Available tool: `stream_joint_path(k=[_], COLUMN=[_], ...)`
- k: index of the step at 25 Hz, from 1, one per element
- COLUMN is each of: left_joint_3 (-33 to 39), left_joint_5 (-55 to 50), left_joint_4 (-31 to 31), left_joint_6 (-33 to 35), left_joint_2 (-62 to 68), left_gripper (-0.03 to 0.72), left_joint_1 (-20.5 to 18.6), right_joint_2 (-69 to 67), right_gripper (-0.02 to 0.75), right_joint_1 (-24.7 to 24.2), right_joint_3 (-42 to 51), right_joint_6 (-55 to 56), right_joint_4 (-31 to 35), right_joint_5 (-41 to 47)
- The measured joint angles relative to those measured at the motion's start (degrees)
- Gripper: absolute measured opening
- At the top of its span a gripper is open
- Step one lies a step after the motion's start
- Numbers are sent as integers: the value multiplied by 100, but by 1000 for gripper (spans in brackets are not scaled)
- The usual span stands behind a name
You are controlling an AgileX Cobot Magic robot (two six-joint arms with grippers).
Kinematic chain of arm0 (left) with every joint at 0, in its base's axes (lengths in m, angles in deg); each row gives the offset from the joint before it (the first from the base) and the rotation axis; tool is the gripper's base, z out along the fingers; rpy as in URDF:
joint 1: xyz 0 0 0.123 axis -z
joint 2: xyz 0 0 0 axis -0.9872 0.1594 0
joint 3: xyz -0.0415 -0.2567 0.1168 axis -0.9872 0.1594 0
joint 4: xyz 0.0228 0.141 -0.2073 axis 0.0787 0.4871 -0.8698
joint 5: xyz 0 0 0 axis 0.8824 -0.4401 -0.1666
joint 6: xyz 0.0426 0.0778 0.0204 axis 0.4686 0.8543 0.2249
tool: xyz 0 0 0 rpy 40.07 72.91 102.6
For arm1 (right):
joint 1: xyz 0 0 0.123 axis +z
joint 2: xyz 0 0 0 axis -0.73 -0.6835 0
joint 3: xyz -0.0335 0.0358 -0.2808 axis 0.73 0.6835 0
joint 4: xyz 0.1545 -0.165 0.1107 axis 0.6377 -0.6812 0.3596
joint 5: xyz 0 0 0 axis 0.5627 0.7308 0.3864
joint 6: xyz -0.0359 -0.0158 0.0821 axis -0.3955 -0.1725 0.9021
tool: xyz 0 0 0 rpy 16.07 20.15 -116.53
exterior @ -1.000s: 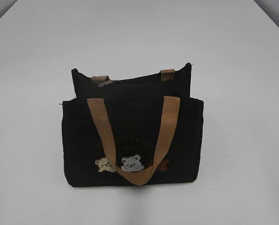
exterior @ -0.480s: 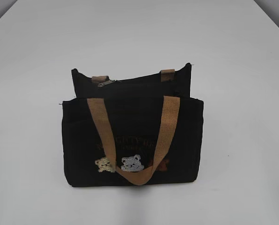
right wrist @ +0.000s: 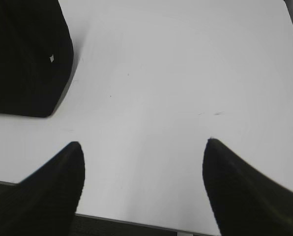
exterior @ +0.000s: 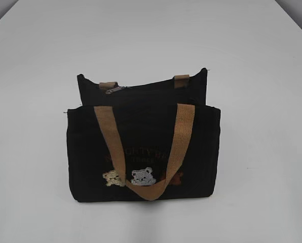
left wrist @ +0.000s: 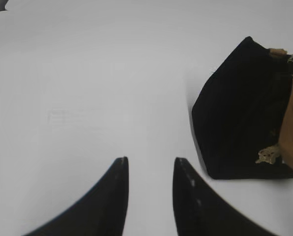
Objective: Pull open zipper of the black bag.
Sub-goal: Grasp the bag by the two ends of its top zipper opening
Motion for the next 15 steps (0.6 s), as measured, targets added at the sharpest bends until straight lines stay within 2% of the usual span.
stream_joint_path(k=[5,9,12,13,15], left_joint_3=[-129,-262,-269,-276,-290], left_joint_5=[452,1055,1517,1643,1782], left_joint_4=[-656,-1276,-2183,-2649,-3619], left_joint_6=[0,0,90,372,1375], left_joint_2=[245,995,1792,2098,2746], left_gripper=[237,246,292,321,389], left_joint_1=[0,0,0,0,0], right_joint_2=[-46,-699,-1481,-1684,-2185], right_gripper=[579,579,579,579,579], right_joint_1=[0,0,64,145,364], right_joint_3=[-54,-237,-388,-449,-617], right_joint_6=[0,-21,-91,-103,-135], right_joint_4=[6,17,19,19,19], right_joint_5=[-125,-935,-1491,-1669,-1928])
